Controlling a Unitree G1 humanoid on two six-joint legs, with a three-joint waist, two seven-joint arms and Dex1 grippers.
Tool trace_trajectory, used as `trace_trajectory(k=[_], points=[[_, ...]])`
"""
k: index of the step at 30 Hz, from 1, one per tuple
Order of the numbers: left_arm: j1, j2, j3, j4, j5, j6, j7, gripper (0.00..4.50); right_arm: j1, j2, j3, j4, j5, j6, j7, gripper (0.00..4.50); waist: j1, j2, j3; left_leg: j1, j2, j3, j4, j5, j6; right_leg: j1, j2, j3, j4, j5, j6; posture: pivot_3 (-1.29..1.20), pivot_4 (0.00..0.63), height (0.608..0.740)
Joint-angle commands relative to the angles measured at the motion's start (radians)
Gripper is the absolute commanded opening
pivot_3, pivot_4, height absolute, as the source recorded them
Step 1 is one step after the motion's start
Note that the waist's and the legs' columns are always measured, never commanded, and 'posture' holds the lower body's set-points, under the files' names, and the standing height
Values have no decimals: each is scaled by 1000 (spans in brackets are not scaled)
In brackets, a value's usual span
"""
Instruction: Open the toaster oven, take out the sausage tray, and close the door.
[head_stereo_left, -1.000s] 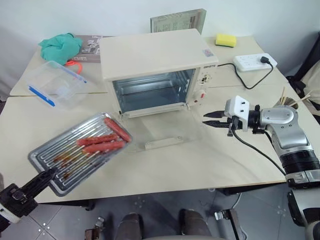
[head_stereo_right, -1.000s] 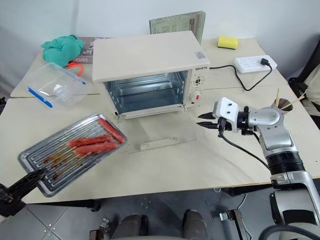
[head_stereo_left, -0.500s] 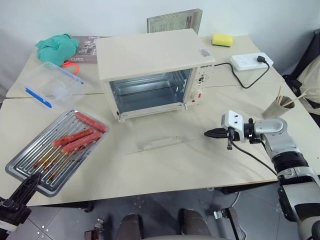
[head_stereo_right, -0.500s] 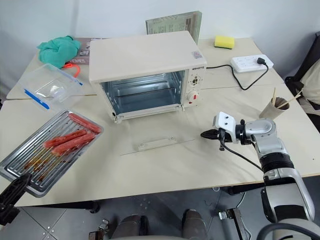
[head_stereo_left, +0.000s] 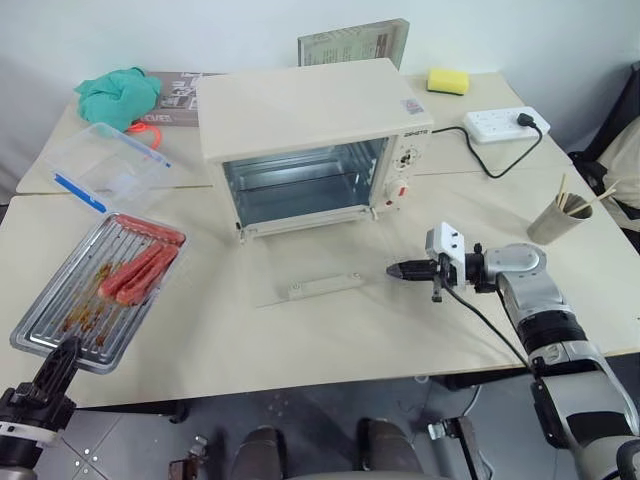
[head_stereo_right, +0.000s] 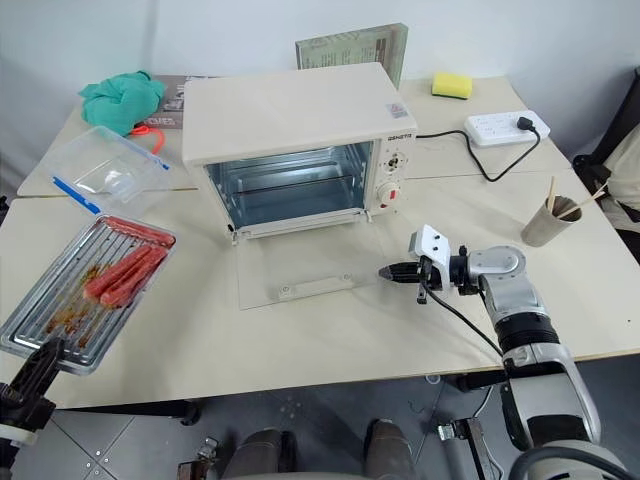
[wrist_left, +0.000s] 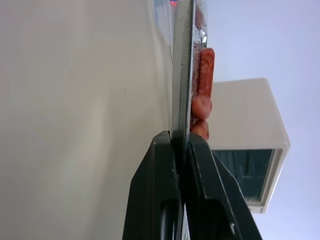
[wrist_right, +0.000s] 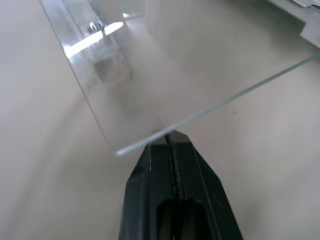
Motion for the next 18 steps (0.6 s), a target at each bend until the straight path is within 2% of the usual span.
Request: trace_trajectory(k=[1, 11, 18], points=[[-34, -15, -1, -22, -16, -28, 33, 0, 1, 1, -52, -97, 71, 79, 9, 15, 0, 0, 0, 0, 0, 0, 0, 0, 0, 0, 0, 0, 0, 0, 0, 0, 150, 740], [-101, -46, -26, -40, -16, -53, 99, 0, -83, 25, -148, -161, 162, 236, -94, 15, 0, 0, 0, 0, 0, 0, 0, 0, 0, -1, 0, 0, 1, 0, 0, 0, 150, 740], [-126, -72, -40, -64, -16, -68, 140, 0, -243, 87, -191, -62, 168, 202, -166, 15, 0, 0, 0, 0, 0, 0, 0, 0, 0, -1, 0, 0, 1, 0, 0, 0, 150, 740]])
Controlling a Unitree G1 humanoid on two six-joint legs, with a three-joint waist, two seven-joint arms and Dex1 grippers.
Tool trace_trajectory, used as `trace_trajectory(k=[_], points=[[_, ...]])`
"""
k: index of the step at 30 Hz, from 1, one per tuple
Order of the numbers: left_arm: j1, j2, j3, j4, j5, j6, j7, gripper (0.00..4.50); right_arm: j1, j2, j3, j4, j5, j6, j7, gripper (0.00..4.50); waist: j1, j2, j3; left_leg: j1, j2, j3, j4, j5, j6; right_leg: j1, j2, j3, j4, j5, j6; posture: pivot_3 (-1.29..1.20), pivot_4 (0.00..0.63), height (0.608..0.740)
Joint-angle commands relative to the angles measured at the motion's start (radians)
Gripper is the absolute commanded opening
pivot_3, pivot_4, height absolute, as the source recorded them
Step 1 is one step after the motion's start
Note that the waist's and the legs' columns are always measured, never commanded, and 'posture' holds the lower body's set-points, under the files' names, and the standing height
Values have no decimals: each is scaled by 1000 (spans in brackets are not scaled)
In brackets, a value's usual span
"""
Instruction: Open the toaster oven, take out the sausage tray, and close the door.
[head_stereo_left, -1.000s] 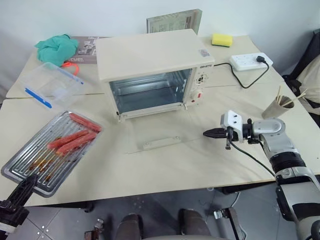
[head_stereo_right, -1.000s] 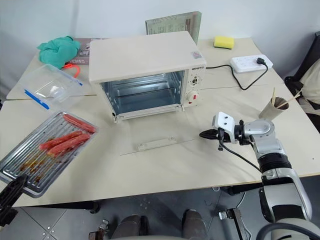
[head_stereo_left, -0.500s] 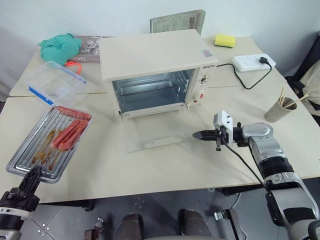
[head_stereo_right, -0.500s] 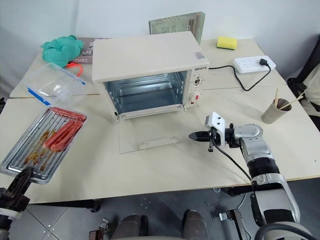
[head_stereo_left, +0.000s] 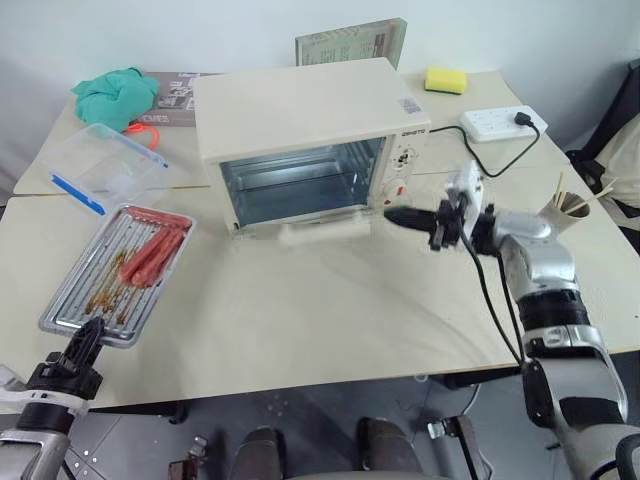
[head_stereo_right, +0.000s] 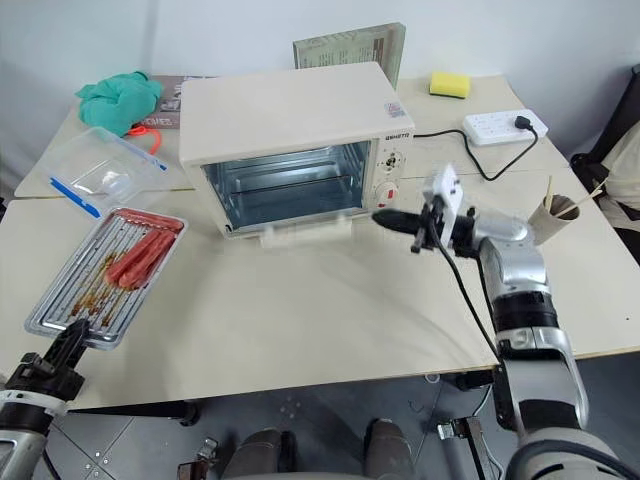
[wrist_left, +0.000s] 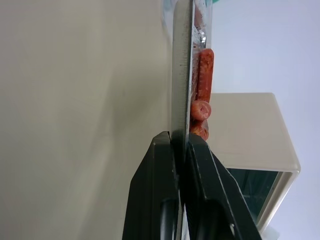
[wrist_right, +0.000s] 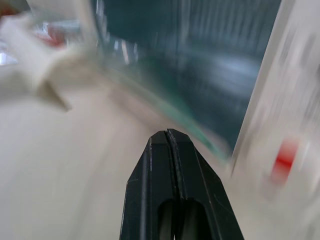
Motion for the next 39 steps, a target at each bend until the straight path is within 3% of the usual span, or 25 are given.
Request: trace_trajectory(k=[1, 9, 16, 22, 28, 34, 39], points=[[-2, -11, 16, -58, -16, -18, 5, 0, -67, 18, -40, 64, 8, -55, -33, 15, 0, 0, 0, 0, 0, 0, 0, 0, 0, 0, 0, 0, 0, 0, 0, 0, 150, 740], [4, -38, -9, -116, -16, -39, 31, 0, -194, 62, -41, 273, -53, -210, -98, 15, 0, 0, 0, -1, 0, 0, 0, 0, 0, 0, 0, 0, 0, 0, 0, 0, 150, 740], [117, -22, -55, -192, -16, -1, -18, 0, -155, 24, -29, 178, -36, -156, -6, 15, -2, 0, 0, -1, 0, 0, -1, 0, 0, 0, 0, 0, -1, 0, 0, 0, 150, 740], [293, 127, -147, -192, -16, 118, -210, 0, -59, -62, -4, -30, -3, -16, 111, 15, 3, 0, 0, -1, 0, 0, -1, -1, 0, -1, 0, -1, -3, 0, 0, 0, 150, 740], [345, 413, -243, -120, -16, 242, -402, 0, 49, -178, 43, -208, 4, 75, 251, 15, 3, 3, 2, -1, 0, 0, -2, -2, 0, -1, 0, -1, -4, 0, -1, 0, 150, 740], [145, 645, -484, -4, -16, 328, -484, 0, 143, -285, 97, -342, 11, 142, 356, 15, 2, 6, 3, -1, 0, 1, -3, -2, 0, -1, 0, -1, -3, -1, -1, 0, 150, 740], [-144, 698, -690, 156, -16, 381, -467, 0, 209, -336, 102, -412, 29, 160, 363, 15, 2, 6, 3, -1, 0, 1, -2, -2, 0, -1, 0, -1, -3, 0, -1, 0, 150, 740]])
